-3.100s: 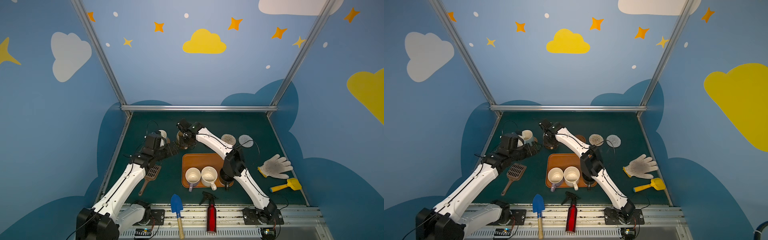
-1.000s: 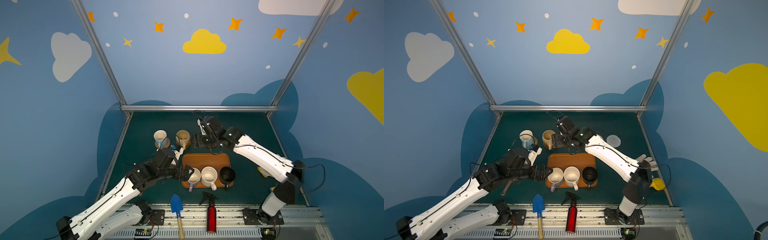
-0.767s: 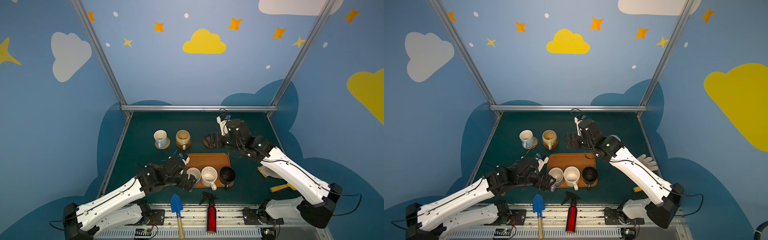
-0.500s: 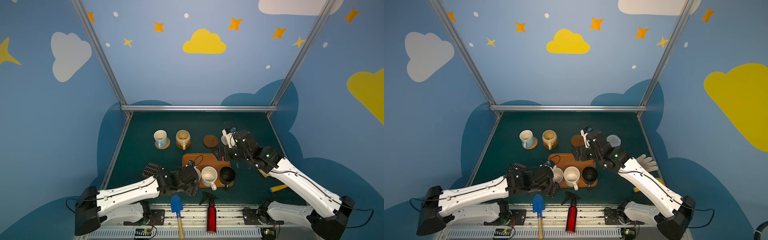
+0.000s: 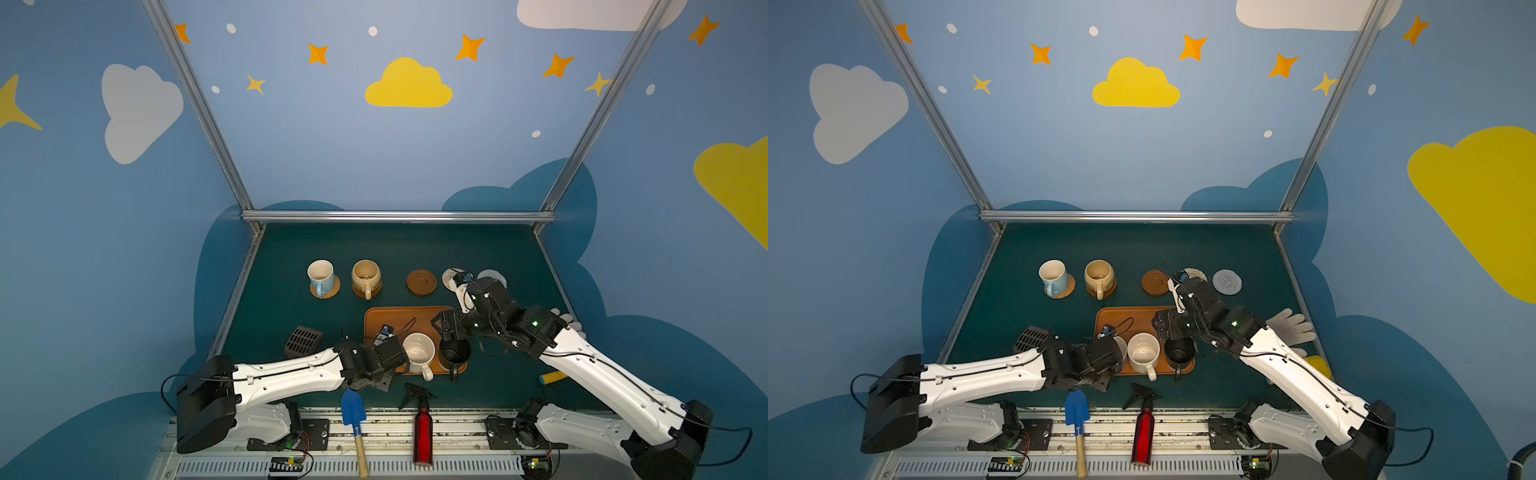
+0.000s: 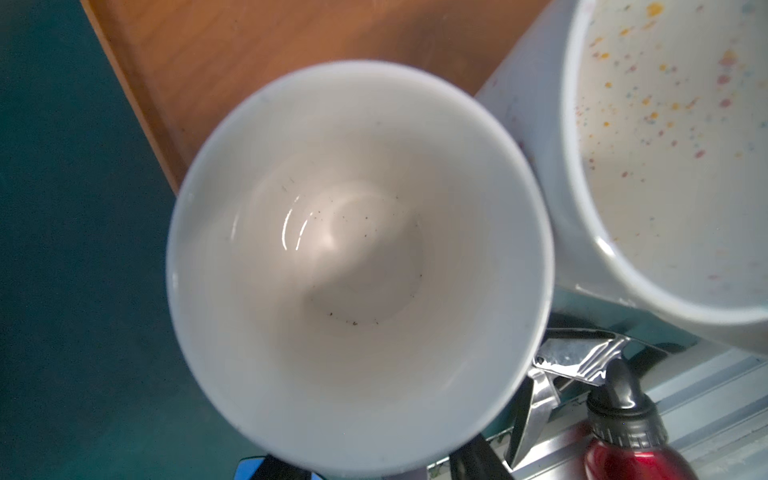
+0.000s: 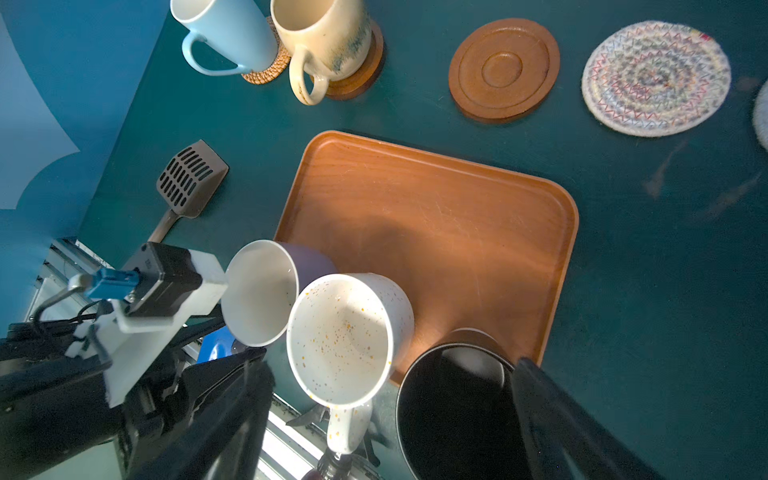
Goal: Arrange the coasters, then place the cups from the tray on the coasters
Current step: 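Close the left gripper on the lavender mug's rim while the right gripper withdraws, then carry the lavender mug toward the empty coaster with the left gripper while the right hovers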
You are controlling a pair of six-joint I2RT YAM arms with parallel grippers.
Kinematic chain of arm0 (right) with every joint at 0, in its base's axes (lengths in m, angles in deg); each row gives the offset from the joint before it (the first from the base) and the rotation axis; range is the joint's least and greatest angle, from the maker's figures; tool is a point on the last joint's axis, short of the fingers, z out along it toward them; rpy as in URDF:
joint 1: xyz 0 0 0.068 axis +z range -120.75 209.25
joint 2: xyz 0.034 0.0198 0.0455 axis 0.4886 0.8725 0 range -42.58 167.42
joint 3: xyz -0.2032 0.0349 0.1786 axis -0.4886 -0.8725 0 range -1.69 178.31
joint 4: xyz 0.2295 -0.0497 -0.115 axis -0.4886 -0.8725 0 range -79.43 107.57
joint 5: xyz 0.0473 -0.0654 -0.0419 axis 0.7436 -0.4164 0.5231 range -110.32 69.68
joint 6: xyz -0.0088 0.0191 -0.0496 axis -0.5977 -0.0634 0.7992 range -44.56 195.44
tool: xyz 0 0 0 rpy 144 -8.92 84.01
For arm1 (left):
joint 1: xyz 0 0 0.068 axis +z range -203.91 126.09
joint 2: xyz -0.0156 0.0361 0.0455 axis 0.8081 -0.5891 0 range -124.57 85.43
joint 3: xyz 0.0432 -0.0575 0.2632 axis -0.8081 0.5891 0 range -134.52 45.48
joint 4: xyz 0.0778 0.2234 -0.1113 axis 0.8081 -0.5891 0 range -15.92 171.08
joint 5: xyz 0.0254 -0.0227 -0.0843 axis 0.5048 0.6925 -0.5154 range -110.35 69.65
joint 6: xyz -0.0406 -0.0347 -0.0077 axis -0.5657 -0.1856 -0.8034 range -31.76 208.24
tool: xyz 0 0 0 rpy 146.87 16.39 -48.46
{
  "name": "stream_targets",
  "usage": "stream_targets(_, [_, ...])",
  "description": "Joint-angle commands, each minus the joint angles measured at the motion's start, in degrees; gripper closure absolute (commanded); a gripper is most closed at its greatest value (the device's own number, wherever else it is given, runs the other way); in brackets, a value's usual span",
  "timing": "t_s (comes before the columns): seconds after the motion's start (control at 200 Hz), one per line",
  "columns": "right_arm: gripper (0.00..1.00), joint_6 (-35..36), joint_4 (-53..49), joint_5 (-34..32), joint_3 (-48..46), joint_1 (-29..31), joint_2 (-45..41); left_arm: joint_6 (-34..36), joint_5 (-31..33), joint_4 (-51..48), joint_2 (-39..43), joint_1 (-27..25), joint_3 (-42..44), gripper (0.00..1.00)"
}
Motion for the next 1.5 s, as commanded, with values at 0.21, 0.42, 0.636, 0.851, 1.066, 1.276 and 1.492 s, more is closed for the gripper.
stream_targets(0.21, [0.10,-1.7,0.0,-0.8,0.6,0.0,1.4,-2.7,1.8,3.1,-0.6,-0.1,1.9,0.61])
stream_targets(0.42, [0.10,-1.8,0.5,-0.8,0.5,0.0,2.1,-4.6,3.8,2.5,-1.6,-0.1,2.1,0.65])
stream_targets(0.636, [0.11,-2.1,0.9,-0.6,0.3,0.0,2.7,-5.4,4.8,2.7,-3.2,-0.1,1.6,0.74])
stream_targets(0.851, [0.11,-1.8,1.0,-1.4,0.2,0.0,2.5,-5.9,6.6,0.8,-4.4,-0.1,0.1,0.86])
stream_targets(1.066, [0.11,-1.7,1.0,-2.2,0.4,0.0,2.1,-6.6,8.1,-1.0,-4.0,0.1,-2.1,0.97])
stream_targets(1.276, [0.11,-1.8,1.4,-2.5,0.4,0.0,1.9,-7.0,8.0,-2.9,-3.1,0.6,-4.4,0.97])
stream_targets(1.492, [0.11,-2.0,2.4,-3.5,0.0,-0.2,0.5,-5.9,9.0,-3.5,-1.0,2.0,-6.4,0.97])
